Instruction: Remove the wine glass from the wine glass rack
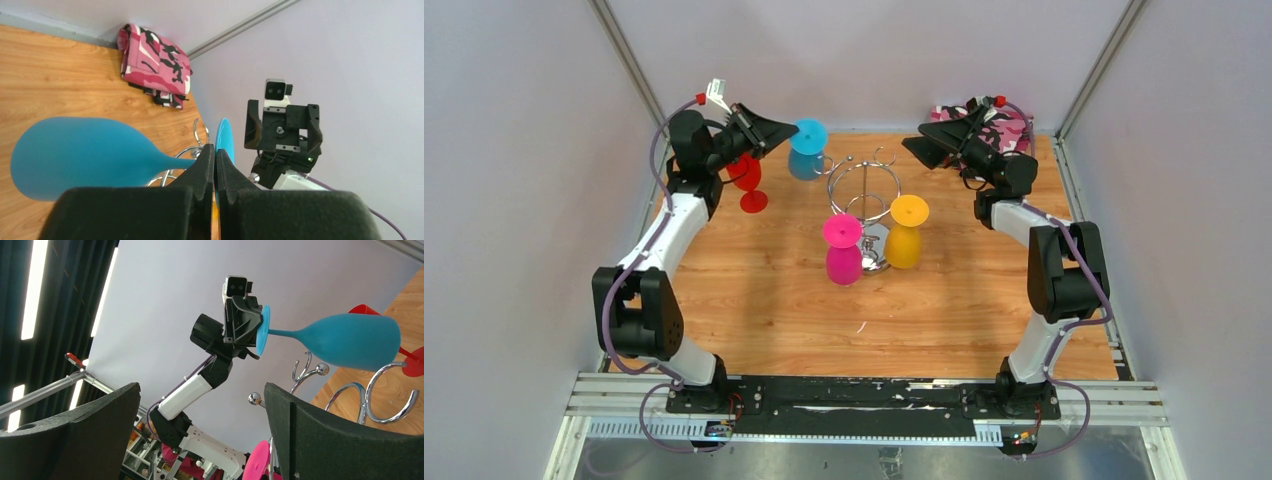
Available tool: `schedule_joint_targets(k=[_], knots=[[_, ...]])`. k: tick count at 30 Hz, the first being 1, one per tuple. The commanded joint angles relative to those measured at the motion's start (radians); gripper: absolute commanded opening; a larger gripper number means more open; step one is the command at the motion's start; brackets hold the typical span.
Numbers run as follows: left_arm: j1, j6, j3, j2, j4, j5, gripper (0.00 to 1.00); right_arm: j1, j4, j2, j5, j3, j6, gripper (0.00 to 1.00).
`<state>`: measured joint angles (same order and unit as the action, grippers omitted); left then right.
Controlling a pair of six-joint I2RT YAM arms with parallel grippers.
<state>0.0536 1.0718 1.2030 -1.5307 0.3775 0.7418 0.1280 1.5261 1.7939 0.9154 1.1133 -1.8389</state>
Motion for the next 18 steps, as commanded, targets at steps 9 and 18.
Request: schedule_joint_targets(k=[9, 18], knots=[[0.009, -0.106, 0.097, 0.305, 0.006, 0.048, 0.0, -0.016, 0.069, 0.003, 0.038, 0.021, 0.044, 0.99], [0.141, -0.16, 0.1, 0.431, 0.069, 0.182, 0.0, -0.016, 0.069, -0.078, 0.089, 0.058, 0.08, 0.99]])
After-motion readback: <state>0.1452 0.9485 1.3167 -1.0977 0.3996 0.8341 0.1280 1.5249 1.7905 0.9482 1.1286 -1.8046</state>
